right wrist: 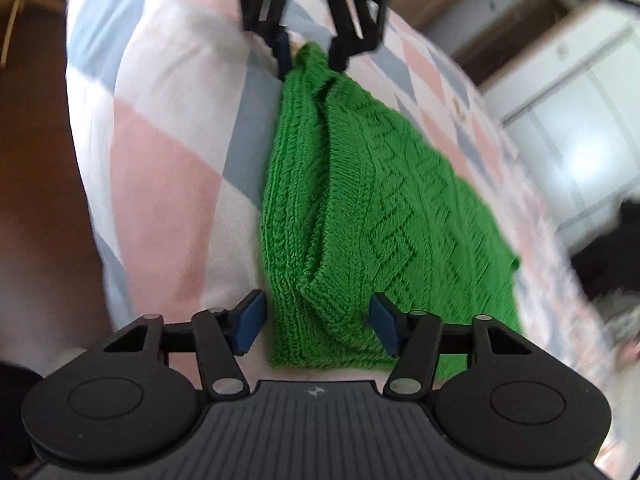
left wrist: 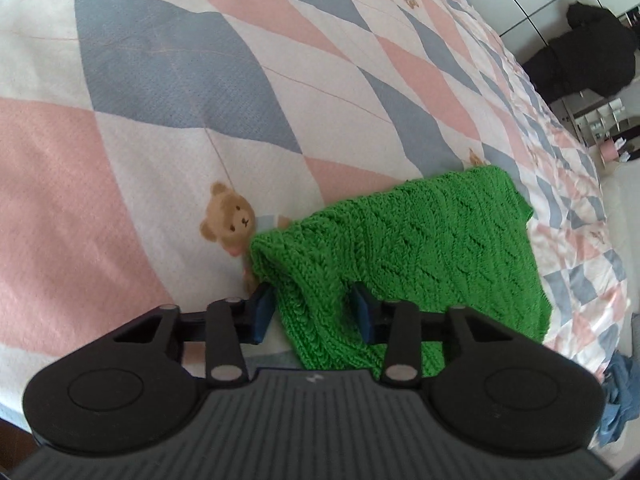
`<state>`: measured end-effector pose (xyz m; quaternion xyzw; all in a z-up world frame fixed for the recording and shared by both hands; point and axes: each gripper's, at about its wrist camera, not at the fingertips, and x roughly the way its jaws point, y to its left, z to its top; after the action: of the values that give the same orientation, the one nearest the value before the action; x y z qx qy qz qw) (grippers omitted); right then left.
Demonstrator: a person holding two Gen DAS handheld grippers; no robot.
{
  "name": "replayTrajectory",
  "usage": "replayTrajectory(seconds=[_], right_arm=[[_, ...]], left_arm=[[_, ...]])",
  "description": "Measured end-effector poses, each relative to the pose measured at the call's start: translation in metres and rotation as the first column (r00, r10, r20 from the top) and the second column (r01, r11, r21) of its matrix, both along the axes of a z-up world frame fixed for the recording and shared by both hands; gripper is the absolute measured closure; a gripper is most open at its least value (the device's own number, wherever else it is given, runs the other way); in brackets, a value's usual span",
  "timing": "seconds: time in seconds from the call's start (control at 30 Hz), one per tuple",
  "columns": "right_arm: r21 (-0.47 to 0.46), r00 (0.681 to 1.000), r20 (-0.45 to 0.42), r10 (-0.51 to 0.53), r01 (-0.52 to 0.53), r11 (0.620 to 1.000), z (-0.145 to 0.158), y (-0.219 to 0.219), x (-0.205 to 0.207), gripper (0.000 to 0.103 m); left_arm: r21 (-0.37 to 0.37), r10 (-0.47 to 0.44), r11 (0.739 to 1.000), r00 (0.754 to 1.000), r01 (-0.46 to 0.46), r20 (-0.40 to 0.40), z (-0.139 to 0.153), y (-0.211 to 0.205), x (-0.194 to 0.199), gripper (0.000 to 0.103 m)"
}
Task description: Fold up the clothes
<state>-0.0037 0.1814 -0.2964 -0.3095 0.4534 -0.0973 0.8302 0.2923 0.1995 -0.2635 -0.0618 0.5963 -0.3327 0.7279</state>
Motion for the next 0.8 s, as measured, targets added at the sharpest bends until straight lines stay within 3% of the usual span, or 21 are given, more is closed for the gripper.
replayTrajectory(seconds=[0.1,0.2,0.3,0.4,0.53,0.63,0.77,0.8], right_arm=[[0.012,1.000,0.011,0.024,-0.025,1.000,-0.004,-0.008,-0.001,0.069],[0.223,0.997,0.064,-0.053,0.037,0.974,0.023,-0.037,-0.004,0.080],[0.548,0.974,0.107,-0.199,0.109,0.830,0.059,-0.096,-0.013,0.084],[0.707,0.944,0.116,-0.310,0.141,0.693,0.087,-0.158,-0.022,0.085],[0.801,0.890,0.114,-0.441,0.181,0.571,0.116,-0.237,-0.029,0.086],[0.835,0.836,0.090,-0.542,0.233,0.498,0.129,-0.289,-0.033,0.086],[0.860,0.764,-0.014,-0.645,0.338,0.382,0.113,-0.354,-0.035,0.087],[0.859,0.747,-0.051,-0.663,0.372,0.352,0.101,-0.369,-0.034,0.094]], left_arm=[[-0.019,-0.001,1.000,1.000,0.001,0.001,0.004,0.002,-0.002,0.088],[-0.045,-0.027,0.999,0.998,0.030,0.053,0.026,-0.002,-0.009,0.090],[-0.110,-0.064,0.991,0.992,0.076,0.109,0.059,-0.014,-0.019,0.090],[-0.161,-0.090,0.980,0.984,0.115,0.154,0.092,-0.043,-0.026,0.090],[-0.229,-0.128,0.958,0.971,0.173,0.201,0.124,-0.118,-0.027,0.090],[-0.211,-0.175,0.952,0.958,0.224,0.227,0.131,-0.195,-0.026,0.089],[-0.151,-0.229,0.953,0.950,0.264,0.213,0.102,-0.289,-0.026,0.074],[-0.115,-0.245,0.956,0.948,0.272,0.203,0.092,-0.305,-0.028,0.070]])
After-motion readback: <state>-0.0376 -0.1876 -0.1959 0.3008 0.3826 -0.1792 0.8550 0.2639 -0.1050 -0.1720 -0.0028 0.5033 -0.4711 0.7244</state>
